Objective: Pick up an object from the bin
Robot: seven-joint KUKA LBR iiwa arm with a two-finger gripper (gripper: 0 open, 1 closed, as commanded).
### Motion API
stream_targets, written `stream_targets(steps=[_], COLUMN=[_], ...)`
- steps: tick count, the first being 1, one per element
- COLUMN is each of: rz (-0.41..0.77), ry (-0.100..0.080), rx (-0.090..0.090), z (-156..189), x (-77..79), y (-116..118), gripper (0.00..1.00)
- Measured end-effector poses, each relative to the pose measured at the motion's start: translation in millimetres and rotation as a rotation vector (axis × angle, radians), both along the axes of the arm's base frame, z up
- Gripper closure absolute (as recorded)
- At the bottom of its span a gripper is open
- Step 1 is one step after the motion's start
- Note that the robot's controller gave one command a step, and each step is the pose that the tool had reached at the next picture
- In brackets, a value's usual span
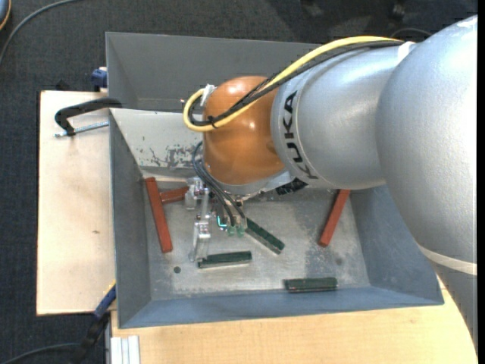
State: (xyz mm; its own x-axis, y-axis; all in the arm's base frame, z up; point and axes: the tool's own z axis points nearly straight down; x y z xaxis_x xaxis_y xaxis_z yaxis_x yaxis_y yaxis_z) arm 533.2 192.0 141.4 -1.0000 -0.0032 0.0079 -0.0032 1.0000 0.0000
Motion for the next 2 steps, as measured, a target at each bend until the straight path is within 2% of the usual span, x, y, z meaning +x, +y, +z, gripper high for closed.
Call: stream_targets(steps=[1, 2], rz=[0.009, 0.012], ry=[0.001, -0.008], rx=[-0.004, 0.002], z=[-75.5, -70.8], x=[-20.6, -18.2], y=[-55.3, -51.3], gripper=[0.00, 1.00])
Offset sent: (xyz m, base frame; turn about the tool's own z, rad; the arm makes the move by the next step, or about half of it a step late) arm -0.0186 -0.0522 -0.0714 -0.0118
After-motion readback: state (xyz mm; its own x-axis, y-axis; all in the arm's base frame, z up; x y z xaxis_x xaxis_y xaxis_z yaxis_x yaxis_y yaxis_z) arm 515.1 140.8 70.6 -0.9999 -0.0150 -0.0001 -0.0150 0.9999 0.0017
